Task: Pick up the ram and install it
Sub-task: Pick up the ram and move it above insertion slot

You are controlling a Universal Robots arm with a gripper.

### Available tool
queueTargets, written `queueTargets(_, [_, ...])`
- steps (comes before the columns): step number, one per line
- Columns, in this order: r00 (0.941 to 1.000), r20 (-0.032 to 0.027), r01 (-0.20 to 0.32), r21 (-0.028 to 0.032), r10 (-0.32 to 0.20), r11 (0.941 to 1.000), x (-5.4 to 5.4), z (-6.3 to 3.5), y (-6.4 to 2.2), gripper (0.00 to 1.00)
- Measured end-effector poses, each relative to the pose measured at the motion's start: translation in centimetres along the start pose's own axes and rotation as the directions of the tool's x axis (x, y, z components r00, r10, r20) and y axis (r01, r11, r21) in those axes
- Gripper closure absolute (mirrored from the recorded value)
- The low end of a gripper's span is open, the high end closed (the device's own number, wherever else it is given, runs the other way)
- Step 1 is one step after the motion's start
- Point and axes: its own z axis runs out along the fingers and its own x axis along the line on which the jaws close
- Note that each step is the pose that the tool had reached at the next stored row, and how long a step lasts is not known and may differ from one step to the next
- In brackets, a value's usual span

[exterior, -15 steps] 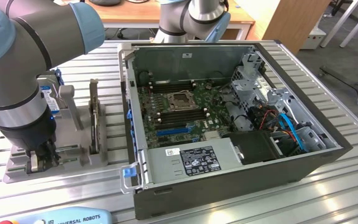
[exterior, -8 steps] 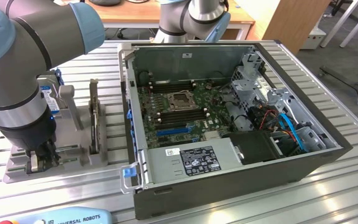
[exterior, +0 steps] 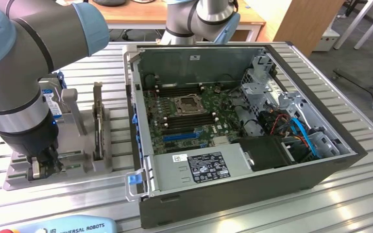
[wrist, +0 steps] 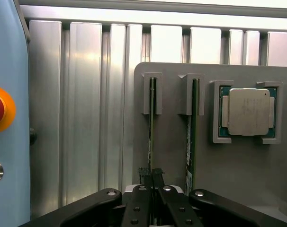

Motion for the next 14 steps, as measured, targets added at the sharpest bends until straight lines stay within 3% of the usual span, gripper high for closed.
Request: queueTargets(14, [1.0, 0.0001, 0.0, 0.0001, 0.0, 1.0, 0.0, -0.05, 0.0, 0.89])
